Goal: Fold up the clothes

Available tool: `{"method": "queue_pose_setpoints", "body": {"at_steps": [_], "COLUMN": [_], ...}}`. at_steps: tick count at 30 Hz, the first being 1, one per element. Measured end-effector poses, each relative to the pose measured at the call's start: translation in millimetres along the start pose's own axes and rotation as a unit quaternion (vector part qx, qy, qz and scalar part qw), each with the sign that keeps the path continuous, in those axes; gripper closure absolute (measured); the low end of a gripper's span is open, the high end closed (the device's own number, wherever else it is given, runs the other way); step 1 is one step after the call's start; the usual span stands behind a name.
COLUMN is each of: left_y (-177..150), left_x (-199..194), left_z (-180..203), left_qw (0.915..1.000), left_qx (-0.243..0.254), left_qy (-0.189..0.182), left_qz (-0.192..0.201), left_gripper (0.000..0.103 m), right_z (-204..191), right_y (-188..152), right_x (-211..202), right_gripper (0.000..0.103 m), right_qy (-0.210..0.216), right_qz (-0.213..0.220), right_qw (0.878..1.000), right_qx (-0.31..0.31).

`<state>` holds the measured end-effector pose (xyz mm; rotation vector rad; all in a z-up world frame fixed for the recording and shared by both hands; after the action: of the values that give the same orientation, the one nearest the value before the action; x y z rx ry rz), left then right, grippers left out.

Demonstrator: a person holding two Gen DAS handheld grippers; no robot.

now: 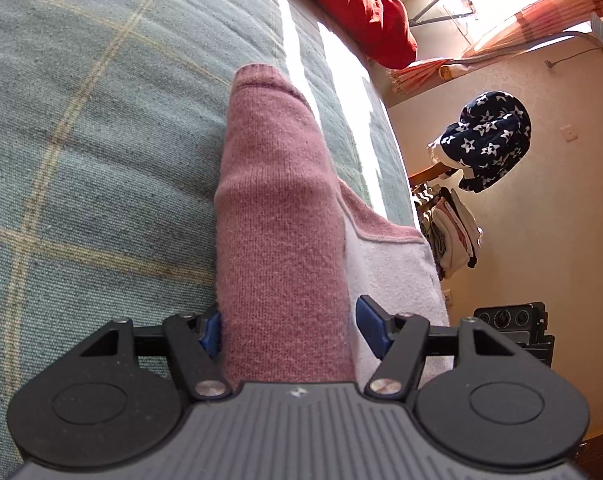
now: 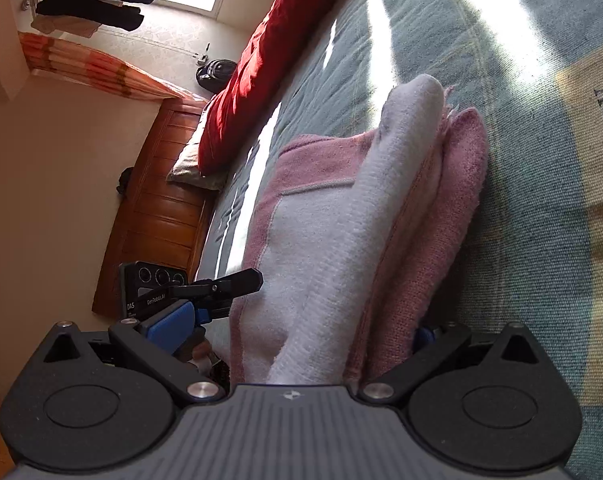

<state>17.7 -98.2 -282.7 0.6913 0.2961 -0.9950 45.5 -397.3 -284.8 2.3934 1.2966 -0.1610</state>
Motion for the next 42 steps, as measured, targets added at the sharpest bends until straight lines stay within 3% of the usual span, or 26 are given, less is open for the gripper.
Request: {"method": "queue_pose_setpoints", "body": {"at_steps": [4, 9, 15, 29, 42], "left_y": [6.2, 5.8, 10.2, 23.5, 59.6], "left_x": [12.1, 19.7, 2.0, -34.9, -99.1], "left_z": [-11.4, 10.9, 31.4, 38.5, -11.2], "left_qw": [0.9996, 0.9981, 0.9974, 0.9982, 0.9988], "left_qx": [-0.016, 0.028, 0.031, 0.047, 0.033], "left_qy": [-0.018, -0.014, -0.049, -0.035, -0.011], "left_qz": [-0.014, -0.053, -0.043, -0.014, 0.035], "left_gripper": [0.035, 0.031, 0.031, 0.031, 0.031], "right_z": [14.8, 17.3, 0.5, -38.9, -85.0], "right_y": [0.4, -0.7, -2.3, -2.2, -19.4], "right_x": [1.4, 7.5, 6.6, 19.9, 105.1], "right_gripper": [0.000, 0.000, 0.000, 0.000, 0.000], "right_qy": [0.001, -0.001, 0.005, 0.015, 0.015], "right_qz": [0.004, 0.002, 0.003, -0.001, -0.048], "right_qw": [1.000, 1.000, 1.000, 1.000, 0.999], "right_qx": [0.019, 0.019, 0.004, -0.006, -0.015]}}
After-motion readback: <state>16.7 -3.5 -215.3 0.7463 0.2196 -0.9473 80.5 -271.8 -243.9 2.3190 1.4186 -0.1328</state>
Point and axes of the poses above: each gripper's, at about its wrist camera, not at the fingertips, and x roughly the way its jaws point, z to its right, y to its top, the point moved 5 cm from there along x, roughly the way its jaws point, and after that the axes turned 13 degrees about z, right-handed, at the moved point
